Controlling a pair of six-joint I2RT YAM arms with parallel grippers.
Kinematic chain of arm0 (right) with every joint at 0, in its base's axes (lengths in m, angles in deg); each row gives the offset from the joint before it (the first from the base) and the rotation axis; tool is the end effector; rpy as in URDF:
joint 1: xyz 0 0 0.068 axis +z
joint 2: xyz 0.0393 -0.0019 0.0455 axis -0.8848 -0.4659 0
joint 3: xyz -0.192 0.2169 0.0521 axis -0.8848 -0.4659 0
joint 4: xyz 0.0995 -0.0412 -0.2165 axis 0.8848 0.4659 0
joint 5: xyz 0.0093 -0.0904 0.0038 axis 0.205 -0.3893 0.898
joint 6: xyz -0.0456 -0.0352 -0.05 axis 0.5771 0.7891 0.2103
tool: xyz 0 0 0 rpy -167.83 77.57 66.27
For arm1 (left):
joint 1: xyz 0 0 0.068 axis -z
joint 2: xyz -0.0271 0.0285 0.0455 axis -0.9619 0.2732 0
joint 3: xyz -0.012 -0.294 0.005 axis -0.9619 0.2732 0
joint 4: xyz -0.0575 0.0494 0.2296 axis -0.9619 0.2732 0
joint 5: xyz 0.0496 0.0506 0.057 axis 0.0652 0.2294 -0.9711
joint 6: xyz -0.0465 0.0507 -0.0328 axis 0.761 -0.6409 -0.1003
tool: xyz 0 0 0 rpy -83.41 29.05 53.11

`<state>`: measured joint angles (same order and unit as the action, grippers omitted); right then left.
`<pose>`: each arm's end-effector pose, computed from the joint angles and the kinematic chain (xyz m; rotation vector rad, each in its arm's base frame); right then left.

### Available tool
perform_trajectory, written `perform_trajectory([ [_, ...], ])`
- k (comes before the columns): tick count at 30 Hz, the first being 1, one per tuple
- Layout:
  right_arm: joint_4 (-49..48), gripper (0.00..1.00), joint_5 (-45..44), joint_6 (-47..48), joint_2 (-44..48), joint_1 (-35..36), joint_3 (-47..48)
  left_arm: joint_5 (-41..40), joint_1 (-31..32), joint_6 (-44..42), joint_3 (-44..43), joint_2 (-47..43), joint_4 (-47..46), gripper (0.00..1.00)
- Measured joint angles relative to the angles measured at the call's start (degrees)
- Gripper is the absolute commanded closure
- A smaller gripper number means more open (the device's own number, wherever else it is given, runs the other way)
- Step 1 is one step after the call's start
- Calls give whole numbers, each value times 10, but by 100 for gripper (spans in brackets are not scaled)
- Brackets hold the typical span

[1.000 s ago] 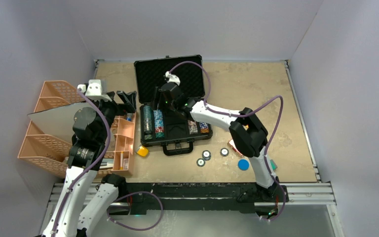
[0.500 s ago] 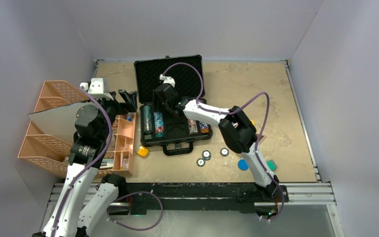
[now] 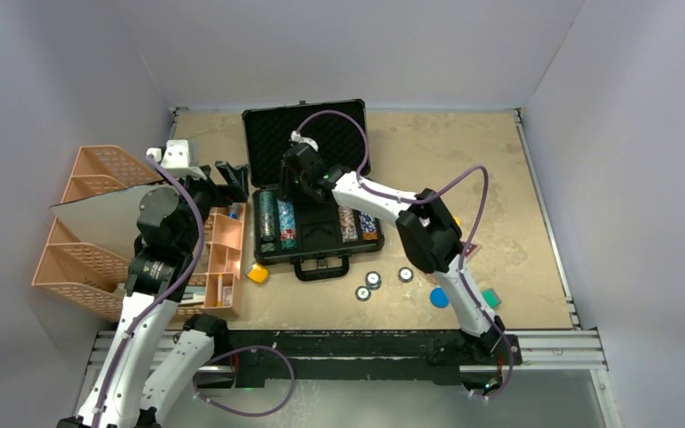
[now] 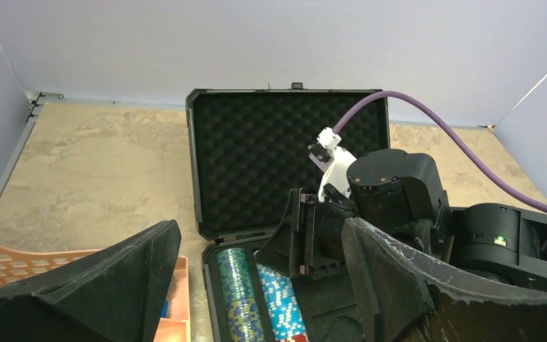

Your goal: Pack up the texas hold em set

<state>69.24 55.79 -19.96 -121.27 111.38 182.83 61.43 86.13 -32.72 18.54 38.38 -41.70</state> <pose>0.3681 0.4159 0.2197 -0.1097 2.2648 0.7748 0.1447 -0.0265 0.3903 -0.0997 1.6017 -0.3217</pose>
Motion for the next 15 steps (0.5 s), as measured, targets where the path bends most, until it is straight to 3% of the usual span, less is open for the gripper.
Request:
perform_trajectory([
  [4,21,59,20,-11,-9,-6,18,0,0,0,0,0,0,12],
  [9,21,25,24,-21,-10,-7,21,0,0,0,0,0,0,12],
  [12,11,19,19,-14,3,-2,13,0,0,0,0,0,0,10],
  [15,20,20,-5,6,53,5,-33,10,0,0,0,1,-1,7],
])
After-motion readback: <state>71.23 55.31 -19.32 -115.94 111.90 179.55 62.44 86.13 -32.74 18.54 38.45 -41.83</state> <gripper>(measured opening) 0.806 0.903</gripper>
